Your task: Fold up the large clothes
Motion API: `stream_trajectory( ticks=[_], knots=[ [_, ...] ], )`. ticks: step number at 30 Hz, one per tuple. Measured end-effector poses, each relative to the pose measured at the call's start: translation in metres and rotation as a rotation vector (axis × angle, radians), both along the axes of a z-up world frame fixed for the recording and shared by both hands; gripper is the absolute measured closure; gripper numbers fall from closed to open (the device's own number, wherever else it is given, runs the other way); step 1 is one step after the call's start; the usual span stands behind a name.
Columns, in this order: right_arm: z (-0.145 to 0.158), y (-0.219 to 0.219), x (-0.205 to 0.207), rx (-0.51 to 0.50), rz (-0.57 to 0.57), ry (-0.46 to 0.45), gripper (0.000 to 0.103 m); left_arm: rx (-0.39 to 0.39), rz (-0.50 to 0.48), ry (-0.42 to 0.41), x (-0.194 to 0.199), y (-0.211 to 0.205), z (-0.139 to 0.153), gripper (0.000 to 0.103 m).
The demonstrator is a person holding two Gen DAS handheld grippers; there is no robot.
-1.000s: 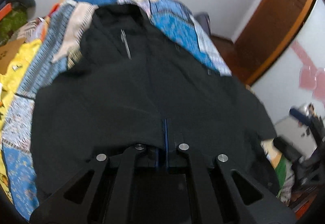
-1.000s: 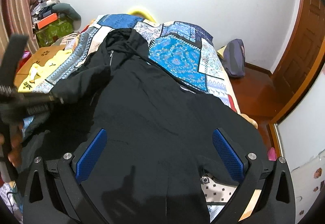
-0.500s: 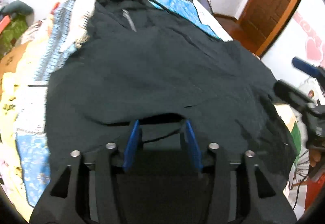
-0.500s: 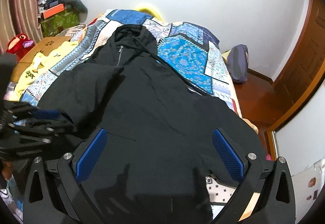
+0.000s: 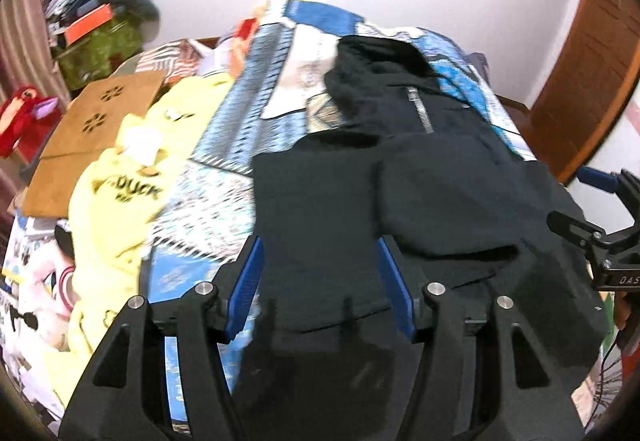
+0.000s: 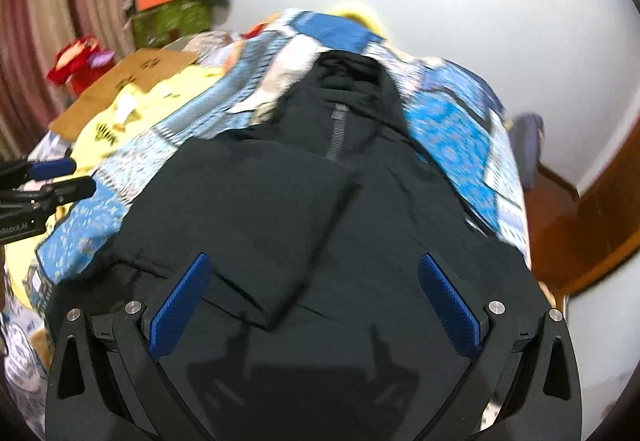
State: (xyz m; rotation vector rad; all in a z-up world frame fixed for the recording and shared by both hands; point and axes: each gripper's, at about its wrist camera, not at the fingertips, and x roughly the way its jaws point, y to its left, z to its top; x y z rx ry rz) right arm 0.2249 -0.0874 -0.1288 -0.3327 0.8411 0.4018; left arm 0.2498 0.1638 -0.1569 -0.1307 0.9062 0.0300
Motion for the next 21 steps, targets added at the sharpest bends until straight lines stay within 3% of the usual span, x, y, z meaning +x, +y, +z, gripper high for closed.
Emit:
stream_trajectory(
  ticks=[5,9,13,15,17,21],
  knots=[
    [-0.026,0.057,0.006,-0.085,0.123,0.021,0.000,0.015,0.024,0.033,-0.010,0.025,-0.024,0.046],
    [-0.056,0.089,0.017,-0.115,0.170,0.096,0.003,0.027,0.027,0.052,-0.016,0.036,-0.041,0.046],
    [-0.089,0.110,0.032,-0.179,0.177,0.179,0.029,0.002,0.028,0.079,-0.019,0.043,-0.055,0.046],
    [-0.097,0.115,0.036,-0.203,0.175,0.165,0.033,-0.003,0.031,0.094,-0.021,0.045,-0.062,0.046],
    [-0.100,0.117,0.035,-0.242,0.179,0.120,0.062,-0.006,0.034,0.107,-0.022,0.044,-0.068,0.046],
    [-0.090,0.111,0.034,-0.233,0.172,0.082,0.078,-0.023,0.031,0.119,-0.022,0.039,-0.074,0.046]
  ],
)
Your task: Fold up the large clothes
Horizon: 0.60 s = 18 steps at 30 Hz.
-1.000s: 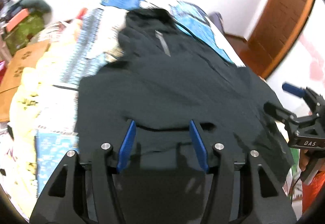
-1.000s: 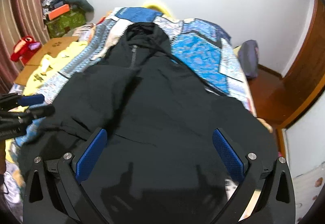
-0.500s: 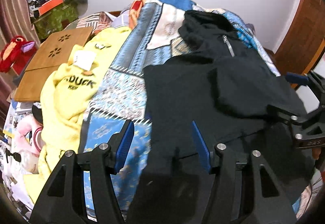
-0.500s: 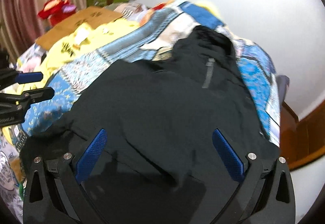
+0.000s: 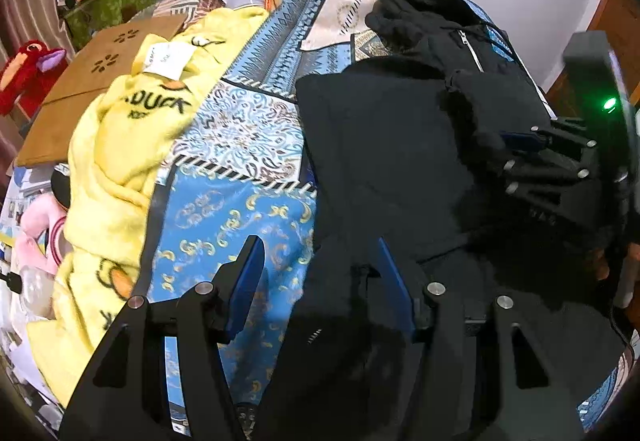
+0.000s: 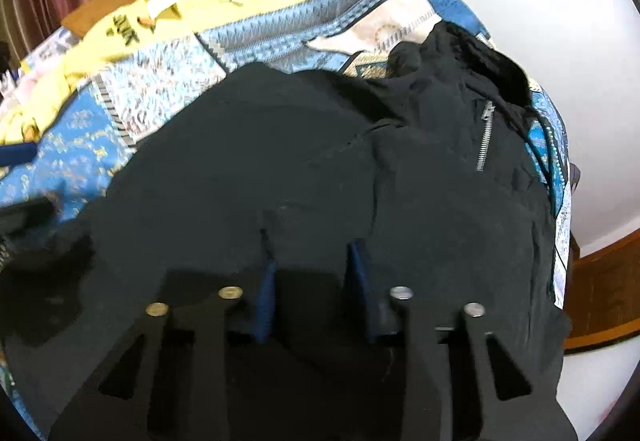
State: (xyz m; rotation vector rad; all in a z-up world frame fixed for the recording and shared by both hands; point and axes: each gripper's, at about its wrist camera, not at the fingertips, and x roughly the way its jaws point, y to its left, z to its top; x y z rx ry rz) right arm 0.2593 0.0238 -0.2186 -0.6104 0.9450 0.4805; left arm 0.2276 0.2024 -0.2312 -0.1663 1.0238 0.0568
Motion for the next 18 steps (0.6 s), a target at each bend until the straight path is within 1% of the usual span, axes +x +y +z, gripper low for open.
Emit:
stream_trajectory(
  ticks=[4,7,13,16,18],
  knots=[
    [0.021,-0.018,0.001,0.045,-0.016,-0.009,0.081,-0.018,-0.006,0.002,0.002,-0.008,0.000,0.046],
    [0.048,-0.046,0.002,0.128,-0.054,-0.026,0.082,-0.014,-0.017,-0.007,0.004,-0.019,0.006,0.046],
    [0.102,-0.110,-0.004,0.246,-0.150,-0.129,0.083,0.022,-0.046,-0.044,0.008,-0.043,0.024,0.046],
    [0.113,-0.143,-0.004,0.273,-0.216,-0.159,0.083,0.029,-0.055,-0.060,0.010,-0.055,0.032,0.046],
    [0.112,-0.163,-0.003,0.292,-0.257,-0.155,0.083,0.028,-0.060,-0.066,0.012,-0.063,0.036,0.046]
  ],
)
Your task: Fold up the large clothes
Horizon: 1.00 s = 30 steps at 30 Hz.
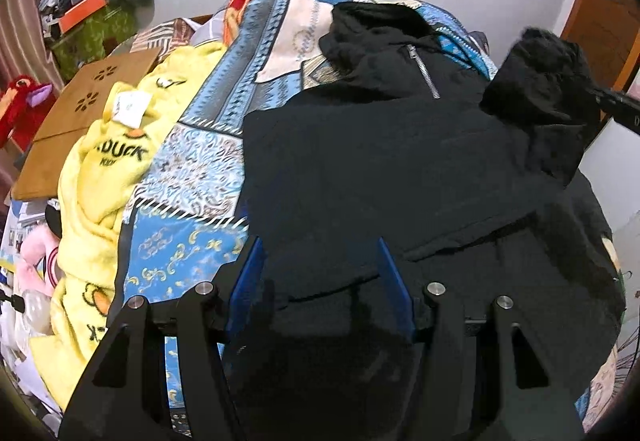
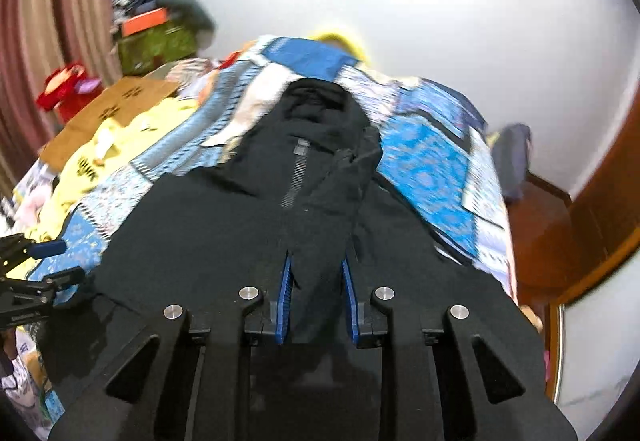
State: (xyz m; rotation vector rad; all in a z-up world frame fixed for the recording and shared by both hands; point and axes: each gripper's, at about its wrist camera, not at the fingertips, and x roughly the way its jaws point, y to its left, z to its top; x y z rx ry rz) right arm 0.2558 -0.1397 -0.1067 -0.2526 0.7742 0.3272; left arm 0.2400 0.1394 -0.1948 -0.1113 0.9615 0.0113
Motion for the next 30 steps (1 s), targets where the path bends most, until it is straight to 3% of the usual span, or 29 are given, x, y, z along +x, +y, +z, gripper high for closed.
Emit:
stream_trajectory(
  ticks=[9,12,17,22,26,30],
  knots=[
    [-0.059,-0.073,0.006,0.170,-0.106,0.229,0.081,0.023,-0.041,-0.006,0.004,-0.034,0.010,0.046],
    [-0.082,-0.087,0.007,0.175,-0.169,0.301,0.074,0.026,-0.047,0.004,0.004,-0.041,0.009,0.046],
    [-0.096,-0.113,0.000,0.152,-0.287,0.342,0.064,0.039,-0.059,0.025,0.004,-0.052,0.003,0.046],
    [-0.085,-0.139,-0.012,0.219,-0.285,0.384,0.060,0.079,-0.072,0.016,0.007,-0.067,0.002,0.046],
    [-0.062,-0.160,-0.027,0.205,-0.297,0.328,0.058,0.097,-0.089,-0.013,0.015,-0.082,0.009,0.046],
    [-0.048,-0.193,-0.036,0.274,-0.371,0.276,0.041,0.085,-0.107,-0.045,0.028,-0.096,0.021,0.046]
  ],
)
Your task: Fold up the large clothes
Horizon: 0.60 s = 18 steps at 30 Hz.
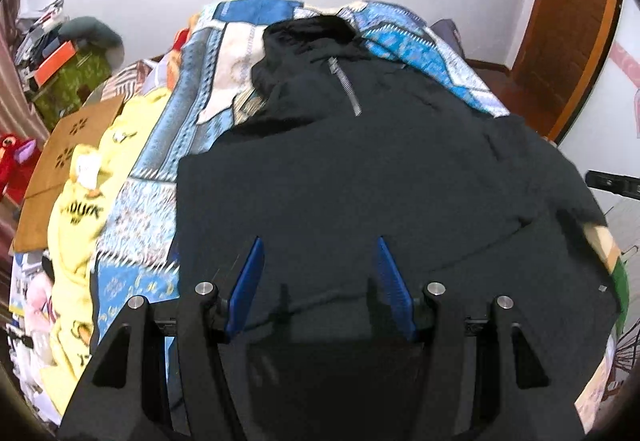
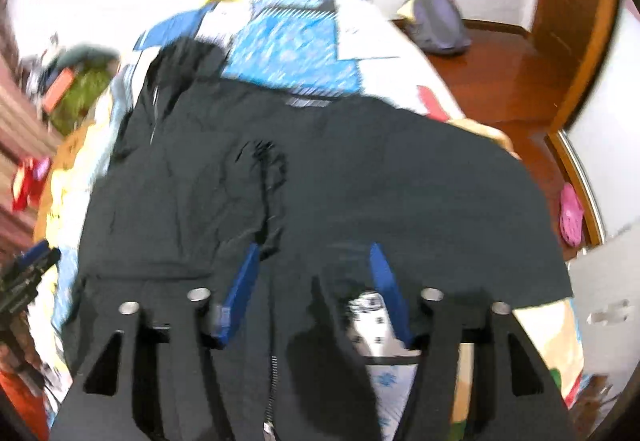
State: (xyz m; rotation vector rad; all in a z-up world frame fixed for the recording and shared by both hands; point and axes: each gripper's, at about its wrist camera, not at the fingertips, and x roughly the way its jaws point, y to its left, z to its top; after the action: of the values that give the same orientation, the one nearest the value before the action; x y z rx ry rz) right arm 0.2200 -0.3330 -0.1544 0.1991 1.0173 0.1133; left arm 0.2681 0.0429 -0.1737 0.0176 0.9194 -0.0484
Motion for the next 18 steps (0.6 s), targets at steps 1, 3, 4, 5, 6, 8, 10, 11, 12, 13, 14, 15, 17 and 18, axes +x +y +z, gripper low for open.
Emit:
stream_trajectory(
  ticks=[1,3,4,5,6,8,10,11,12,13,14,15,17,18],
  knots=[
    [0.003,-0.012,-0.005,0.029,-0.028,-0.016,0.036,-0.005,-0.005,-0.009,0.004,-0.005,0.004,0.046],
    [0.004,-0.030,-0.008,0.072,-0.064,-0.019,0.031,-0.022,-0.012,-0.029,0.011,-0.013,0.010,0.046],
    [0.001,-0.039,-0.009,0.088,-0.088,-0.012,0.030,-0.027,-0.012,-0.039,0.013,-0.017,0.012,0.046],
    [-0.003,-0.048,-0.011,0.099,-0.117,0.001,0.030,-0.031,-0.009,-0.050,0.016,-0.020,0.014,0.046],
    [-0.008,-0.053,-0.010,0.110,-0.141,0.016,0.030,-0.033,-0.008,-0.056,0.017,-0.023,0.015,0.045],
    [-0.027,-0.069,-0.013,0.146,-0.204,0.067,0.030,-0.041,-0.013,-0.065,0.021,-0.030,0.015,0.041],
    [-0.048,-0.082,-0.016,0.211,-0.249,0.114,0.030,-0.048,-0.022,-0.060,0.024,-0.035,0.012,0.040],
    [-0.059,-0.090,-0.018,0.256,-0.271,0.135,0.030,-0.049,-0.026,-0.052,0.026,-0.037,0.010,0.040],
    [-0.066,-0.095,-0.019,0.295,-0.291,0.146,0.030,-0.048,-0.030,-0.043,0.028,-0.040,0.007,0.040],
    [-0.075,-0.099,-0.019,0.337,-0.315,0.154,0.030,-0.041,-0.032,-0.037,0.030,-0.042,0.004,0.040],
    [-0.082,-0.105,-0.018,0.374,-0.333,0.156,0.030,-0.030,-0.030,-0.035,0.031,-0.044,0.001,0.040],
    [-0.085,-0.107,-0.020,0.397,-0.343,0.154,0.030,-0.019,-0.031,-0.034,0.032,-0.045,-0.001,0.040],
    [-0.096,-0.115,-0.014,0.425,-0.373,0.151,0.030,-0.011,-0.037,-0.032,0.033,-0.047,-0.004,0.040],
    [-0.096,-0.115,-0.013,0.429,-0.390,0.150,0.030,-0.013,-0.038,-0.032,0.034,-0.047,-0.005,0.040]
  ],
)
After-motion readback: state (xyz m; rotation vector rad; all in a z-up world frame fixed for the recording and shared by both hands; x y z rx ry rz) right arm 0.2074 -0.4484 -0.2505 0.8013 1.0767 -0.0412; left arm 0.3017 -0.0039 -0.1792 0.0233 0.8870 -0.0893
